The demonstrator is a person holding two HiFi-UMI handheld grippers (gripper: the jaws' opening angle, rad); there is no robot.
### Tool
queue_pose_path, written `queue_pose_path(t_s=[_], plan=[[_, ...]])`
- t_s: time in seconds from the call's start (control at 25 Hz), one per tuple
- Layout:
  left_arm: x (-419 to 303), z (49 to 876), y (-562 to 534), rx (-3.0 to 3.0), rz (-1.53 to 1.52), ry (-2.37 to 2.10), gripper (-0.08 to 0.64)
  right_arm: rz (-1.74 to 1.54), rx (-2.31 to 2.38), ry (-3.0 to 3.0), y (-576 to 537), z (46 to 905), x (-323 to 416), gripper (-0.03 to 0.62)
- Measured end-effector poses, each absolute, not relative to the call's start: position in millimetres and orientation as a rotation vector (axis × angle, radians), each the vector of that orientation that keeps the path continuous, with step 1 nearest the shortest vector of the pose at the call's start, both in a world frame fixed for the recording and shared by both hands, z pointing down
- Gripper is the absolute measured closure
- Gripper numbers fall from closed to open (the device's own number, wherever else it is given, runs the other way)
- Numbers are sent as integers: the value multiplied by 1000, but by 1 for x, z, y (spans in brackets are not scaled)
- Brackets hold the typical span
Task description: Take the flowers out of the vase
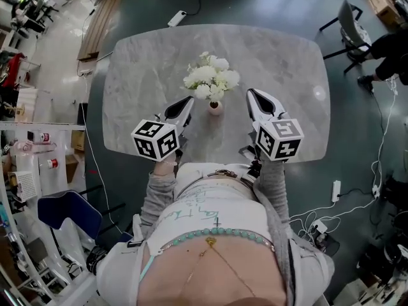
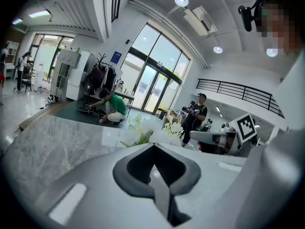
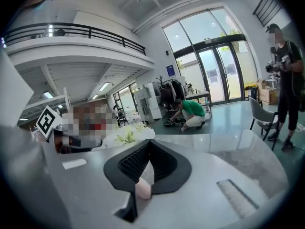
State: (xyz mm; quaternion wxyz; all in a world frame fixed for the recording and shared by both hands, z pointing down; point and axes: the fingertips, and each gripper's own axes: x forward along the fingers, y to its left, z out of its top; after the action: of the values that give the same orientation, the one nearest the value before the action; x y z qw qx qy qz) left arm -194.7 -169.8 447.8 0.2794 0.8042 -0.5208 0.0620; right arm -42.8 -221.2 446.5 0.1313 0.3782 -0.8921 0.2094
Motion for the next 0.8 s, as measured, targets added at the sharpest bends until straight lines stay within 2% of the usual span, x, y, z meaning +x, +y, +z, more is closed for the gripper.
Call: queue_pose_path(t_s=[0.8], plan=[[-194, 471, -169, 2306, 289, -1008, 560, 691, 1339, -2418, -210, 475, -61, 565]])
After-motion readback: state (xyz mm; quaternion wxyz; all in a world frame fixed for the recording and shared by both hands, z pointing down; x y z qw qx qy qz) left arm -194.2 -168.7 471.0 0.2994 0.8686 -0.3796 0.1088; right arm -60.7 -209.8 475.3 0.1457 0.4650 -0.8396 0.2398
